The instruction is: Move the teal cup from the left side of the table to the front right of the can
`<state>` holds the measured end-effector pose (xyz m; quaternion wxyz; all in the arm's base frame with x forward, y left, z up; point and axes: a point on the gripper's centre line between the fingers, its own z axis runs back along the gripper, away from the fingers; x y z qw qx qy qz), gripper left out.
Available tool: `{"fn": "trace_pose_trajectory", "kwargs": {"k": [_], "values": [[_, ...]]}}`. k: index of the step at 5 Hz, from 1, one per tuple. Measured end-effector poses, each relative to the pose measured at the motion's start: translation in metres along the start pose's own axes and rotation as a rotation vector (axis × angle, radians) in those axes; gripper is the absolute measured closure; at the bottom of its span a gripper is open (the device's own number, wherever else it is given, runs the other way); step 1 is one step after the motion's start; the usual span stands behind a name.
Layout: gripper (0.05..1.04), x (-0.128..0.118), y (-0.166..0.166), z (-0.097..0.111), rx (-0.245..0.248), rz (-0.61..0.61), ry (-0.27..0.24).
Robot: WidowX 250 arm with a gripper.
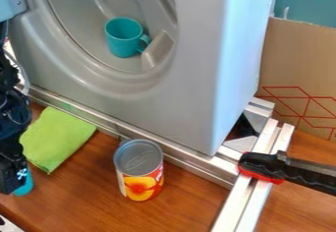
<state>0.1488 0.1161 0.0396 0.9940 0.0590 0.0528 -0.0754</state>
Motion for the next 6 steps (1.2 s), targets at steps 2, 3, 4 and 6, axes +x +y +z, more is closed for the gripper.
{"fn": "trace_pose_trajectory", "kwargs": {"k": [2, 3, 4, 6], "values": [[0.083, 0.007, 0.010, -0.004, 0.016, -0.002, -0.109], [0.083, 0.010, 0.010, -0.003, 0.019, 0.011, -0.129], [0.083, 0.012, 0.010, -0.006, 0.017, 0.035, -0.134], [0.083, 0.016, 0.009, -0.016, 0.002, 0.065, -0.129]]}}
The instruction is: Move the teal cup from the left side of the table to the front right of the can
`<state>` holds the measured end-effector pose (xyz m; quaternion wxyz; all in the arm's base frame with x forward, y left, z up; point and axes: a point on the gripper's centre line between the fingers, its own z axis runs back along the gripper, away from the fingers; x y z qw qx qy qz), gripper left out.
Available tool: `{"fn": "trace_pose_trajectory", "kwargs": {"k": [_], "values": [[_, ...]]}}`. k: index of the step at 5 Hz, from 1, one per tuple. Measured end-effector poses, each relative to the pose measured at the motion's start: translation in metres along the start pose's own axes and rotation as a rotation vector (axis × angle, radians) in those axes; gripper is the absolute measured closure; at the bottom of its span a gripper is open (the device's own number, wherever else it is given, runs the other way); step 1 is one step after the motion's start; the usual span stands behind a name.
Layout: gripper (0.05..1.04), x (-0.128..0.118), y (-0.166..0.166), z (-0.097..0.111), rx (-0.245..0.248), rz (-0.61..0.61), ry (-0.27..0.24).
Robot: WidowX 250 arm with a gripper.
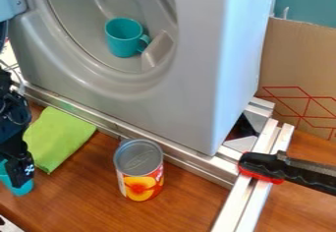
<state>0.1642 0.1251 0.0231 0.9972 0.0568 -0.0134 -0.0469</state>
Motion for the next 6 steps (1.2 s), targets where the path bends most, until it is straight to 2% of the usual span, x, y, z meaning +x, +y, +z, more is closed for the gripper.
{"fn": "trace_pose_trajectory", "kwargs": {"k": [2, 3, 4, 5, 6], "values": [[0.083, 0.006, -0.010, -0.011, -0.021, 0.007, -0.008], [0.084, 0.005, -0.013, -0.018, -0.032, 0.014, 0.003], [0.126, 0.004, -0.013, -0.025, -0.038, 0.009, 0.017], [0.409, 0.000, -0.012, -0.030, -0.050, -0.001, 0.042], [0.706, -0.006, -0.003, -0.028, -0.027, 0.027, 0.082]]}}
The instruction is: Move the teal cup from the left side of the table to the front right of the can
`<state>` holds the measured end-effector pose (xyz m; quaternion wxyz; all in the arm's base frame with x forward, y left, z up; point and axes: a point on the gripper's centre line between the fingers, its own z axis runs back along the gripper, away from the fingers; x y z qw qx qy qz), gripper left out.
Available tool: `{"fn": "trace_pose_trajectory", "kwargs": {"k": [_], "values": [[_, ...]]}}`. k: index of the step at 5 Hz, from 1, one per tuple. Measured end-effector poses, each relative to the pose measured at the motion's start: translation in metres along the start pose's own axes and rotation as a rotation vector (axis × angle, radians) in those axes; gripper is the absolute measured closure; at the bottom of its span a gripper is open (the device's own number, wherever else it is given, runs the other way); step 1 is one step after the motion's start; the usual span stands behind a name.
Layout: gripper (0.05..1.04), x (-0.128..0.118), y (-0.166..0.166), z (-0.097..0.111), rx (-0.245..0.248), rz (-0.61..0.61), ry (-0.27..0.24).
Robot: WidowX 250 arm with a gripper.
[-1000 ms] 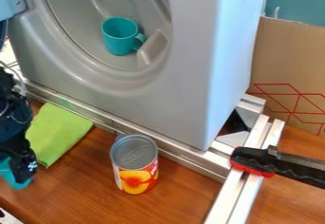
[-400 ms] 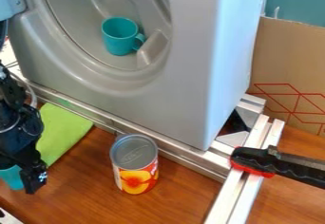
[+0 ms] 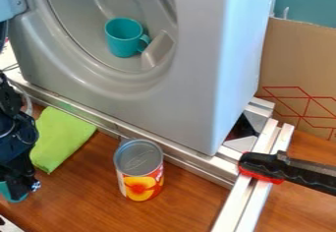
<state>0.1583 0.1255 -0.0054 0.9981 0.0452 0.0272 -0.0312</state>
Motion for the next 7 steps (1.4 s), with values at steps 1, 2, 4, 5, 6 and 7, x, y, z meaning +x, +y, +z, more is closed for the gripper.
{"fn": "trace_pose_trajectory", "kwargs": {"k": [1, 2, 4, 5, 6, 7], "values": [[0.914, -0.007, 0.001, 0.009, 0.047, 0.022, 0.037], [0.977, -0.004, -0.007, 0.017, 0.080, 0.000, 0.047], [0.981, 0.019, -0.039, 0.035, 0.071, -0.083, 0.028], [0.981, 0.039, -0.082, 0.049, 0.048, -0.189, -0.030], [0.981, 0.048, -0.115, 0.056, -0.021, -0.254, -0.054], [0.981, 0.055, -0.152, 0.062, -0.080, -0.317, -0.043]]}}
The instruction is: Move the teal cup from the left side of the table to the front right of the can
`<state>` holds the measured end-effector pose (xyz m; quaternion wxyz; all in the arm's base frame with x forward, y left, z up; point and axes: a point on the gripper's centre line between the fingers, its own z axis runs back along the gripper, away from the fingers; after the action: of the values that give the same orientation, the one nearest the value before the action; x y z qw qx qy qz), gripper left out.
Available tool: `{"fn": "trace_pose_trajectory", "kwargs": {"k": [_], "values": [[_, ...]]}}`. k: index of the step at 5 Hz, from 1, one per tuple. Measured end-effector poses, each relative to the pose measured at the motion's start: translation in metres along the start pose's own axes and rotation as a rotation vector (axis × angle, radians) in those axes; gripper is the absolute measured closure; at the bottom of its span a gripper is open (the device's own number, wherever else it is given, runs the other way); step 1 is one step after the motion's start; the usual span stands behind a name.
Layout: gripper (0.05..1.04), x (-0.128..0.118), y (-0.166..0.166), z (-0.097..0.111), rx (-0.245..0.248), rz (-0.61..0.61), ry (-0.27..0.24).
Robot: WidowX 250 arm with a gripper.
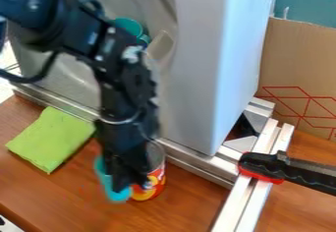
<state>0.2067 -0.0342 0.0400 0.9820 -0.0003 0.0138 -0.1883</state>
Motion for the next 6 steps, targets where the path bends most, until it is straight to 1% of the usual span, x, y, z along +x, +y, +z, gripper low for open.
{"fn": "trace_pose_trajectory", "kwargs": {"k": [1, 2, 3, 4, 5, 6], "values": [[0.981, 0.013, -0.022, -0.001, -0.039, -0.039, 0.029], [0.981, 0.020, -0.030, -0.011, -0.055, -0.039, 0.068], [0.981, 0.027, -0.026, -0.025, -0.032, -0.045, 0.070], [0.981, 0.039, -0.019, -0.035, 0.018, -0.048, 0.033], [0.981, 0.056, -0.025, -0.038, 0.035, -0.082, 0.019], [0.981, 0.061, -0.031, -0.037, 0.040, -0.085, 0.012]]}}
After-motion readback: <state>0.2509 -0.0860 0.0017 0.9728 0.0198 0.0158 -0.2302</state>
